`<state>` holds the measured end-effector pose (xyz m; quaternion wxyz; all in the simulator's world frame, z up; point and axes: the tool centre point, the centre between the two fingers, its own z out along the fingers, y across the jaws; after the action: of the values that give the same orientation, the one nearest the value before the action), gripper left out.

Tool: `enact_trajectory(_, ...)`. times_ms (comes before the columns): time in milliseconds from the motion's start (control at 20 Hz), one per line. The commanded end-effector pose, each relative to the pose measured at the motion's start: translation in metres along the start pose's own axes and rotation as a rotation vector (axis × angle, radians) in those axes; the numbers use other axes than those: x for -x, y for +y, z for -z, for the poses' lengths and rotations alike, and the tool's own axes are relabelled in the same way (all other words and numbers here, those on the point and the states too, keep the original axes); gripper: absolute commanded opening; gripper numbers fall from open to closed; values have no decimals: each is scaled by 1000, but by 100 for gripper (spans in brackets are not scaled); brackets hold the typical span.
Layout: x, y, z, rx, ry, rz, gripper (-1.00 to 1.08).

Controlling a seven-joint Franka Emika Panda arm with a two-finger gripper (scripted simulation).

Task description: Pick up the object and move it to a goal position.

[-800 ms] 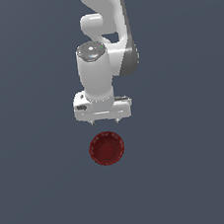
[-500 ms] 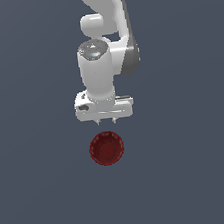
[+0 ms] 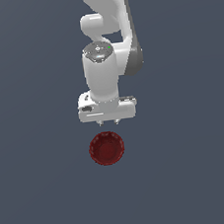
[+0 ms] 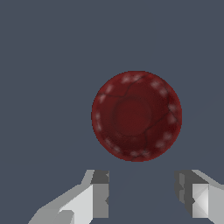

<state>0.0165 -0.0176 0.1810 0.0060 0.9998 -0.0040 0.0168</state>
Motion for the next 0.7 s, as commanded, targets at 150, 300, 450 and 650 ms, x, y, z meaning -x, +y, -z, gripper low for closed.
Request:
enact_trajectory(150,-5,-10,-16,45,-39,33,28)
enact_trajectory(300,-8,-18,-29,88,-70,61,28)
enact_trajectory(450,-12,-27,-46,146,-106,95,28)
enact_trajectory(650,-17,-40,-69,242,-152,143,28)
